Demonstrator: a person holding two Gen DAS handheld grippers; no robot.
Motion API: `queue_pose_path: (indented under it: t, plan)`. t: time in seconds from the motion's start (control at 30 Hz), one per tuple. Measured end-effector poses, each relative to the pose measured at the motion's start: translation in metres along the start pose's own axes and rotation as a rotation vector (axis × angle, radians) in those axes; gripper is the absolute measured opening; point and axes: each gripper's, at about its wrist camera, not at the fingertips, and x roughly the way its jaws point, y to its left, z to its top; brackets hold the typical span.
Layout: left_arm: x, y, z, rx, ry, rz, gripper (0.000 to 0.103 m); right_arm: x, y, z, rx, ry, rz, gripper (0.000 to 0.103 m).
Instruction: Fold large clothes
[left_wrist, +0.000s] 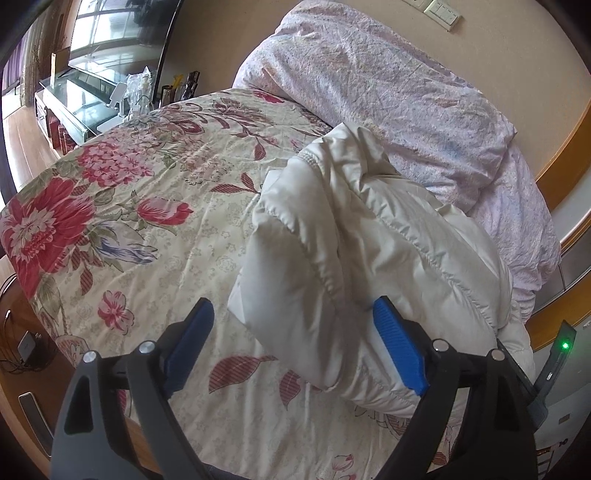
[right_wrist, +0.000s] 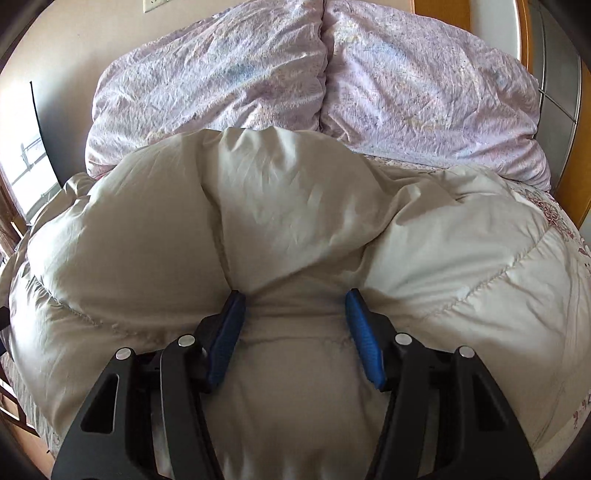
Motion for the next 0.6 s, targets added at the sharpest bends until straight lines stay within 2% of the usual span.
queue_pose_path:
  t: [0.27,0.43,0.6]
  plan:
    - [0.007,0.008,-0.004,-0.032,0.027,-0.003,0.092,0.005,0.0,-0.003,-0.005,0.009,0.003,0.059]
    - [0.013,0.0,0.003,-0.033,0.001,-0.004,0.092,0.006,0.001,-0.002,-0.005,0.016,0.001,0.059]
    - [0.024,-0.003,0.004,-0.07,0.031,-0.029,0.092,0.006,0.0,-0.003,0.005,0.012,-0.002,0.059]
